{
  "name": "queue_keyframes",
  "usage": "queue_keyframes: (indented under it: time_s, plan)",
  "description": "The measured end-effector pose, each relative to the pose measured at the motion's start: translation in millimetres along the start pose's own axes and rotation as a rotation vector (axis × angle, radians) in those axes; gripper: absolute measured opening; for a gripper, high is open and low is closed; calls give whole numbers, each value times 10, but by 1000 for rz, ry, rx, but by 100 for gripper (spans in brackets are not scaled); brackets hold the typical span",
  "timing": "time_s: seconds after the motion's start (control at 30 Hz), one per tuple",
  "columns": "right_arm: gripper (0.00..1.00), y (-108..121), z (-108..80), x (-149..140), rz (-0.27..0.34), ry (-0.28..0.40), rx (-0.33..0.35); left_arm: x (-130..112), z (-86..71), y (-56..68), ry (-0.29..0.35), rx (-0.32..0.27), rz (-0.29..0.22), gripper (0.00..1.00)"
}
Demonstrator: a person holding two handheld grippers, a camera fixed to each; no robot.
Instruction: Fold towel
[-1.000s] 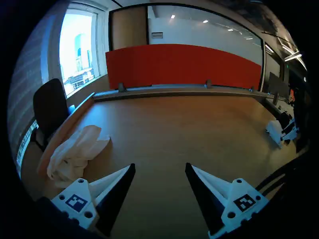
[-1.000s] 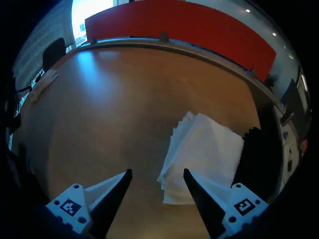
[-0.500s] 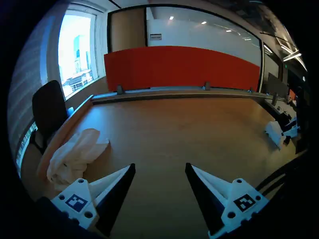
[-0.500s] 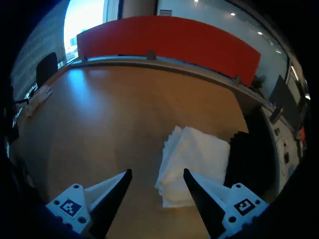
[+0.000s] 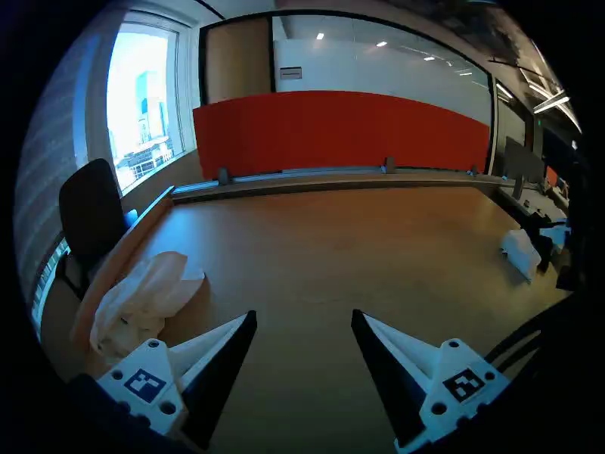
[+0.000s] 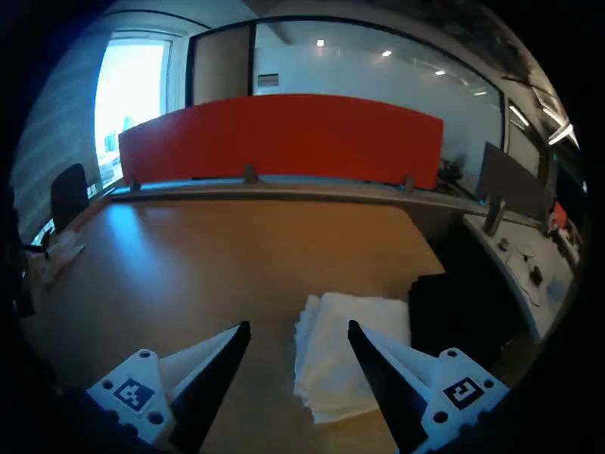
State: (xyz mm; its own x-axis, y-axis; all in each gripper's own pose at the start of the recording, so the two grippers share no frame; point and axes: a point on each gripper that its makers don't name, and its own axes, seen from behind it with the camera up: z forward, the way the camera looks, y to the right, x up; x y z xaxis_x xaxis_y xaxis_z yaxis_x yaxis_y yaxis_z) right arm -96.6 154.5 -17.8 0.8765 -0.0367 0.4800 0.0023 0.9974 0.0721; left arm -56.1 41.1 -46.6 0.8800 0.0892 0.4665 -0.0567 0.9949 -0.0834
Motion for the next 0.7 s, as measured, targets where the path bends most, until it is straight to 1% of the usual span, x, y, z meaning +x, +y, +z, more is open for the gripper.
queue_keyframes:
  time_s: [0.1, 0.2, 0.3, 0.4, 0.57, 0.6, 0.7]
  plan:
    - [100, 42, -14, 159, 8, 74, -40, 5, 5, 4, 1, 0, 0, 93]
    - [100, 46, -53, 322, 7, 155, -64, 7, 10, 13, 3, -1, -1, 93]
    - [100, 8, -87, 450, -7, 222, -73, 12, 14, 24, 4, -3, -1, 93]
    - [100, -11, -115, 526, -12, 249, -87, 22, 19, 28, 8, -4, 1, 93]
    - [100, -36, -125, 609, -13, 262, -90, 86, 33, 38, 29, -7, -3, 93]
    - [100, -37, -127, 626, -12, 264, -91, 109, 35, 43, 37, -9, -6, 93]
    - [100, -39, -132, 634, -8, 266, -93, 264, 16, 37, 92, -11, -23, 93]
